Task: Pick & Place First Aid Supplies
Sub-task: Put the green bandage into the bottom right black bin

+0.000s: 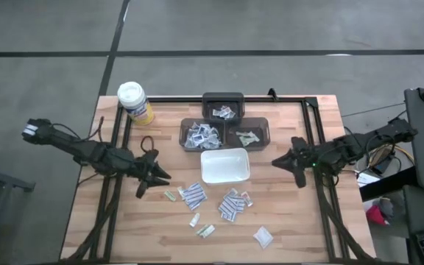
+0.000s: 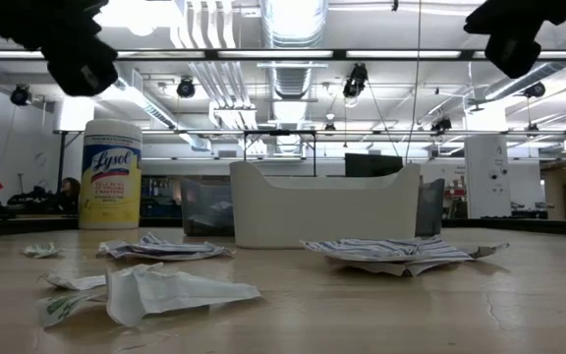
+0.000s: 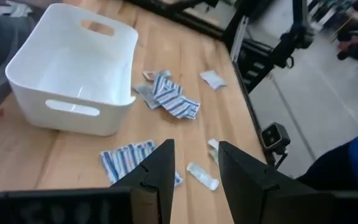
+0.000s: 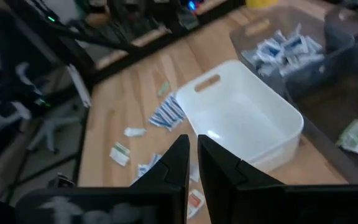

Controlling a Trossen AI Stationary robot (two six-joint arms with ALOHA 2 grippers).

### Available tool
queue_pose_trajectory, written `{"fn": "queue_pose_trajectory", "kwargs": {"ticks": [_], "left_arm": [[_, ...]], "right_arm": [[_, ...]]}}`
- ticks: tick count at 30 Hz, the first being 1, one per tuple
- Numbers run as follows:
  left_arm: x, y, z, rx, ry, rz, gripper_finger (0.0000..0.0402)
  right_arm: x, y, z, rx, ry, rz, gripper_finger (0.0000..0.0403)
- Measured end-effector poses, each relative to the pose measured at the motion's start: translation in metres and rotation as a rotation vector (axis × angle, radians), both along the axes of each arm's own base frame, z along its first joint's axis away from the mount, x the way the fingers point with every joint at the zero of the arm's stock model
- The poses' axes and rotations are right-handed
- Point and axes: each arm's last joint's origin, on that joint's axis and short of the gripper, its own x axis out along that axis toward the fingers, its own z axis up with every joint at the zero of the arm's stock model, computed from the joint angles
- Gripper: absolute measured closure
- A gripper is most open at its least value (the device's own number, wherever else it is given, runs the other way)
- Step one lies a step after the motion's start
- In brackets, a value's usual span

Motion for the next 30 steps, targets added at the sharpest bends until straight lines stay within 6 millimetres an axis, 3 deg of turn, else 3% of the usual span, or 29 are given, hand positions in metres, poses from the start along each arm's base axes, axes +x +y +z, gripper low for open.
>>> {"fn": "queue_pose_trajectory", "kwargs": {"ticks": [5,15,22,30], "left_arm": [[0.010,-0.004,0.014,0.010,0.161,0.019,0.0284],[0.030,-0.013,0.046,-0.053,0.311,0.002,0.0284],[0.056,-0.025,0.035,-0.128,0.544,-0.030,0.0284],[0.074,-0.032,0.004,-0.188,0.806,0.077,0.0284]], "right_arm": [[-0.018,-0.007,-0.006,-0.014,-0.110,0.022,0.0372],[-0.042,-0.016,-0.025,-0.040,-0.242,0.053,0.0372],[-0.048,-0.018,-0.042,-0.047,-0.393,0.057,0.0372],[-0.048,-0.018,-0.070,-0.031,-0.478,0.051,0.0372]]}}
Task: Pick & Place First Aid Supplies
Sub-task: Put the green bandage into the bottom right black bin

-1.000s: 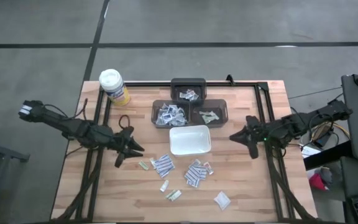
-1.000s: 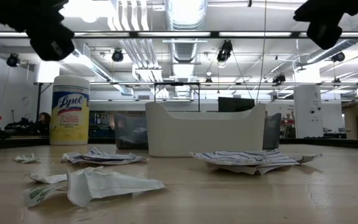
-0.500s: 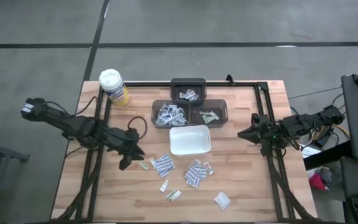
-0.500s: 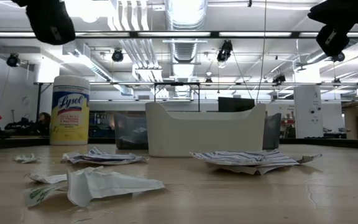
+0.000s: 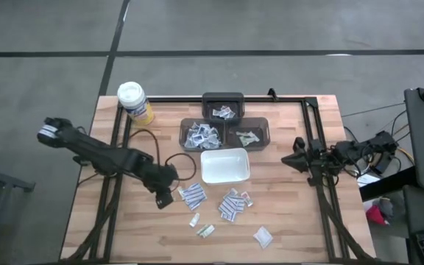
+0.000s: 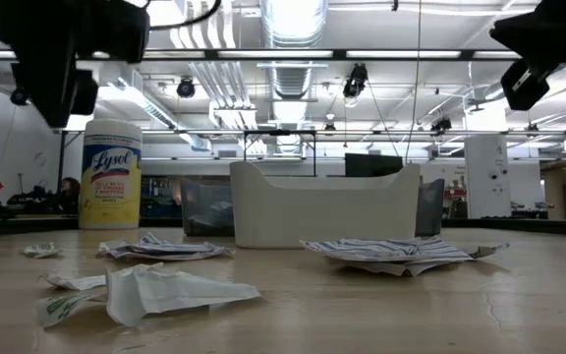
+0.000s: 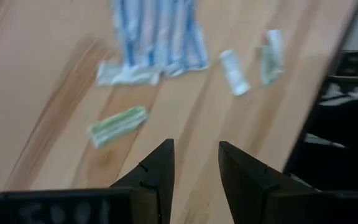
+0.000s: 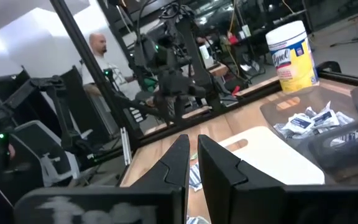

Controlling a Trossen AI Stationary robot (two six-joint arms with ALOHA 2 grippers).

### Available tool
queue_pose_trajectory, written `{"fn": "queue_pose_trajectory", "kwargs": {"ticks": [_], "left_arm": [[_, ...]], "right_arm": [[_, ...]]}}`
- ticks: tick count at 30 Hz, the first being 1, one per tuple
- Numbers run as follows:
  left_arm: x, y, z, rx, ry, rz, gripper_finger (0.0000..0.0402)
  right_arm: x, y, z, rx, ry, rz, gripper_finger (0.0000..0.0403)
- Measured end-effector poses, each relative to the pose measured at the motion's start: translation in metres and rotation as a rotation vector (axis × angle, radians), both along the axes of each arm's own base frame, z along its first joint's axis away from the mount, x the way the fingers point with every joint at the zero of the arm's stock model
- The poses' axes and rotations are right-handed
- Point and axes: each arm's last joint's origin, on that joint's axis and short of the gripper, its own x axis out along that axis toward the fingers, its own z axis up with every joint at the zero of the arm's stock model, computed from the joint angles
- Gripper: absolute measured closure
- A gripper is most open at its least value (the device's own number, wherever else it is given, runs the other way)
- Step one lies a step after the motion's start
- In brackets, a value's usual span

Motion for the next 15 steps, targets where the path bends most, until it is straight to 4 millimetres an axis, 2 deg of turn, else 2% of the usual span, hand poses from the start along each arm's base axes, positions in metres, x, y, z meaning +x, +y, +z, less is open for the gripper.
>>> {"fn": "queue_pose_trajectory", "kwargs": {"ticks": [8,12,15], "left_arm": [[-0.006,0.003,-0.025,-0.003,0.193,0.199,0.0284],[-0.009,0.005,-0.032,-0.007,0.225,0.234,0.0284],[-0.011,0.005,-0.035,-0.001,0.233,0.238,0.0284]], "right_arm": [[0.002,0.001,-0.020,-0.015,0.035,-0.002,0.0371],[0.005,0.002,-0.034,-0.028,0.076,-0.002,0.0371],[0.007,0.003,-0.035,-0.034,0.088,-0.005,0.0371]]}}
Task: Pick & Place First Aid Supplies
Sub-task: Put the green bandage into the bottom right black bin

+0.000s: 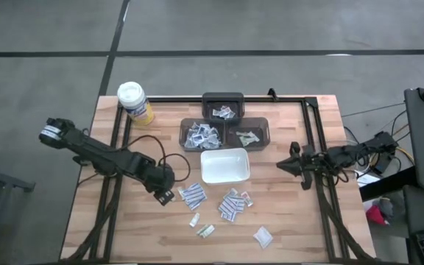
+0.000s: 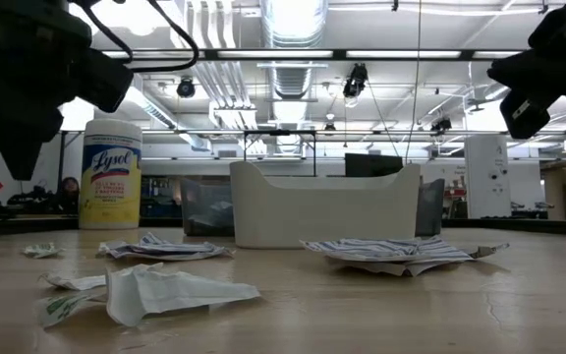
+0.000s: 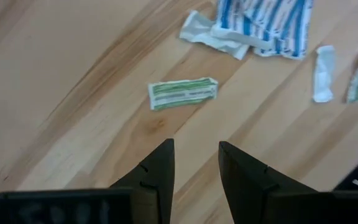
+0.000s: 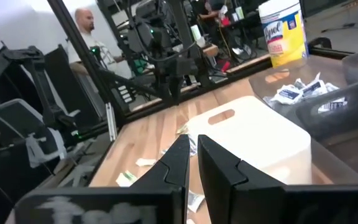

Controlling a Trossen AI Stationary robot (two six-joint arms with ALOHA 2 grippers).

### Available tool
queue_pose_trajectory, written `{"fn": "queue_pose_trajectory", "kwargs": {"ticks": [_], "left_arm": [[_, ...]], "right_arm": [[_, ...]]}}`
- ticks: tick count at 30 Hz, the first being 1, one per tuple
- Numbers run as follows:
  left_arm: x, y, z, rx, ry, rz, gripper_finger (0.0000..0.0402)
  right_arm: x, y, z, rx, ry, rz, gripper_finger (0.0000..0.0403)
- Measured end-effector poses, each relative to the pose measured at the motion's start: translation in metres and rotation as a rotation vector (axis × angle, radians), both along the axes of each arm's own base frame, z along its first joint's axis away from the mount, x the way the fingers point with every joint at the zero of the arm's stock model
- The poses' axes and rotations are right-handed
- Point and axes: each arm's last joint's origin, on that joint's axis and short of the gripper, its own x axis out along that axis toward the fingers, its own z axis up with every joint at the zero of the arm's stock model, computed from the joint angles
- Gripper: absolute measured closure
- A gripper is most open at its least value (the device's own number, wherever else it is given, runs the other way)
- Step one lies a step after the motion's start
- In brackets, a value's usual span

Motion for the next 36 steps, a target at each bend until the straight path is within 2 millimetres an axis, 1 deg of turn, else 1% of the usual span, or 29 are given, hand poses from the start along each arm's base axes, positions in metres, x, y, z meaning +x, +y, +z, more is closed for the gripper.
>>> {"fn": "queue_pose_trajectory", "kwargs": {"ticks": [8,13,16,22,28,36], "left_arm": [[0.000,0.000,-0.001,0.003,0.000,-0.006,0.0284],[-0.001,0.000,-0.002,0.005,0.001,-0.003,0.0284],[-0.002,0.001,-0.006,0.022,0.008,0.011,0.0284],[-0.004,0.005,-0.014,0.082,0.006,0.129,0.0284],[0.001,0.003,-0.019,0.050,-0.071,0.166,0.0285],[0.003,0.003,-0.033,0.067,-0.014,0.187,0.0285]], "right_arm": [[0.002,0.001,-0.003,-0.014,0.030,0.002,0.0371],[0.002,0.001,-0.002,-0.073,0.026,0.004,0.0371],[0.002,0.001,-0.002,-0.087,0.026,0.004,0.0371],[0.002,0.001,-0.002,-0.091,0.025,0.004,0.0371],[0.002,0.001,-0.002,-0.091,0.025,0.004,0.0371],[0.002,0.001,-0.002,-0.113,0.024,0.005,0.0371]]}}
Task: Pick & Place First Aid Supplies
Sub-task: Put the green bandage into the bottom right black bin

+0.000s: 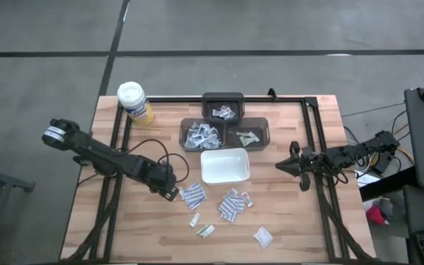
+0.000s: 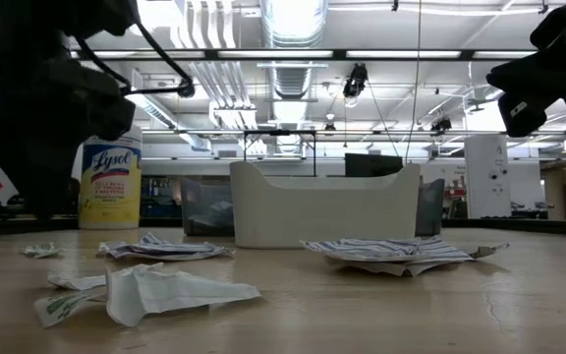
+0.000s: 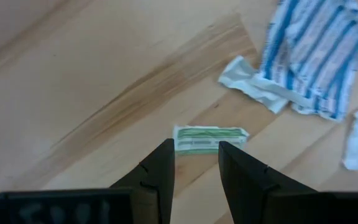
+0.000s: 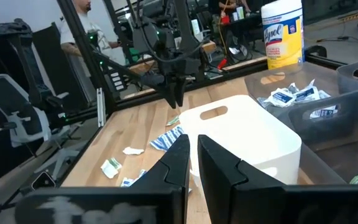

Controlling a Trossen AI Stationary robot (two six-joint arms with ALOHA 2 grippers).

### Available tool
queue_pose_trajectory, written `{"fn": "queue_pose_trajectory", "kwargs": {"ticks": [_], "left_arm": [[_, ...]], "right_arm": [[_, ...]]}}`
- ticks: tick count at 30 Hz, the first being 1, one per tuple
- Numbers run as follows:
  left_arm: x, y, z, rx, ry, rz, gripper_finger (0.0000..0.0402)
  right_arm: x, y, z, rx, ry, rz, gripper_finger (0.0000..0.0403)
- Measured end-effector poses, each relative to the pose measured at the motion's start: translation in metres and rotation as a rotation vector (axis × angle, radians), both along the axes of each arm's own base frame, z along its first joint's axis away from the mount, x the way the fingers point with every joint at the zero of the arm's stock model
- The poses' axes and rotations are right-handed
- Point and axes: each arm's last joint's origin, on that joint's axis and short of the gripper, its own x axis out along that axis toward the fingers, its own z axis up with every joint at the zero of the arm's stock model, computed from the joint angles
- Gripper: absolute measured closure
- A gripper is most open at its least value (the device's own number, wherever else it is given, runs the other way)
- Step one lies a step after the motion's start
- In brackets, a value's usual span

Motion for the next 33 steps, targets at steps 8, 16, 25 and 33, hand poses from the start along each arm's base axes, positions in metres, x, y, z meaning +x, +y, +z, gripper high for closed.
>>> {"fn": "queue_pose_trajectory", "kwargs": {"ticks": [8,16,25,33], "left_arm": [[0.006,-0.002,-0.017,0.008,0.085,0.026,0.0285],[0.010,-0.004,-0.025,0.018,0.117,0.027,0.0285],[0.011,-0.004,-0.035,0.036,0.161,0.022,0.0285],[0.011,-0.004,-0.036,0.048,0.167,0.025,0.0305]], "right_arm": [[0.000,0.000,0.000,-0.004,0.000,0.001,0.0371],[0.000,0.000,0.000,-0.004,0.000,0.000,0.0371],[0.000,0.000,0.000,-0.004,0.000,0.000,0.0371],[0.000,0.000,0.000,-0.004,-0.001,0.000,0.0371]]}}
